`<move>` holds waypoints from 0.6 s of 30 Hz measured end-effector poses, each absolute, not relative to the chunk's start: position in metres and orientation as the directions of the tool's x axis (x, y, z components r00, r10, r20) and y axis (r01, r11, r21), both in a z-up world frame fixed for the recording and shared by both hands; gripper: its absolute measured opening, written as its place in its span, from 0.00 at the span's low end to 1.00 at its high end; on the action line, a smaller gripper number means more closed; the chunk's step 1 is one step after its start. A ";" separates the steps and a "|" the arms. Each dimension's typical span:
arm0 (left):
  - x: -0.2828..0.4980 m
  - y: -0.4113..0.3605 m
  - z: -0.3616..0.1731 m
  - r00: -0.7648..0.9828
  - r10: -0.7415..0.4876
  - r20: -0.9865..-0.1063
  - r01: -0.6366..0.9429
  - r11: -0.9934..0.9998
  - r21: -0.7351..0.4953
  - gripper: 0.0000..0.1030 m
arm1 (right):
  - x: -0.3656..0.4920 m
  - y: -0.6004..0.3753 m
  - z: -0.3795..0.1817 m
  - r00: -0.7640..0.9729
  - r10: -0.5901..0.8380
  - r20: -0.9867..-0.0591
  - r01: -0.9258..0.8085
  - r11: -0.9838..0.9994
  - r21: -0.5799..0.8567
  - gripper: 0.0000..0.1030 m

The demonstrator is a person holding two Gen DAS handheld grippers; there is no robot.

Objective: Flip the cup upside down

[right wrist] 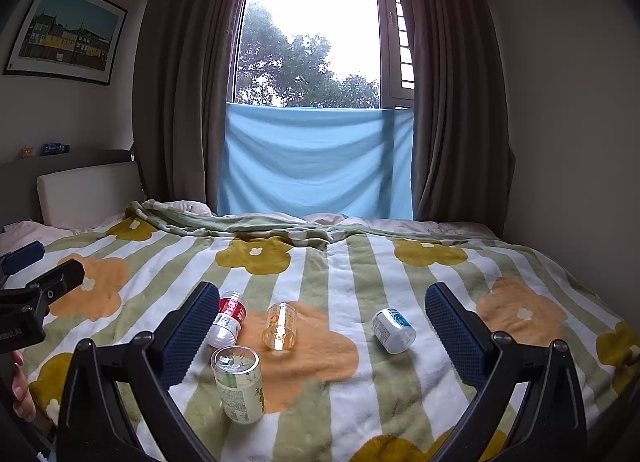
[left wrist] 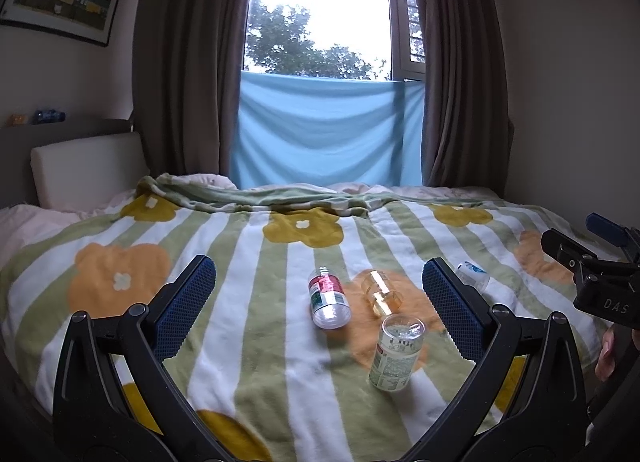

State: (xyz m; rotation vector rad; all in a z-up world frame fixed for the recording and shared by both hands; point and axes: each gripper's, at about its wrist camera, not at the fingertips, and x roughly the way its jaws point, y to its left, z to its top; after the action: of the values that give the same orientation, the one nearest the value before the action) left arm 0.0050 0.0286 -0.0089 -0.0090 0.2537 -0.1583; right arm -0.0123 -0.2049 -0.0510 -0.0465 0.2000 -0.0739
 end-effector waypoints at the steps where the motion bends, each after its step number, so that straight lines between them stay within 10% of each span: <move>1: 0.005 0.028 -0.009 0.956 -0.157 -0.249 0.156 0.987 -0.027 1.00 | -0.012 -0.205 -0.051 0.977 -0.079 -0.196 0.069 0.996 -0.054 1.00; 18: 0.003 0.025 -0.008 0.952 -0.170 -0.253 0.172 0.985 -0.013 1.00 | -0.013 -0.203 -0.052 0.978 -0.075 -0.197 0.067 0.997 -0.046 1.00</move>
State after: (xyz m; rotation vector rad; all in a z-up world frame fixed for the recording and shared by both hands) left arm 0.0032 0.0251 -0.0085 0.0093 0.2566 -0.1741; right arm -0.0130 -0.2034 -0.0520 -0.0394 0.2001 -0.0717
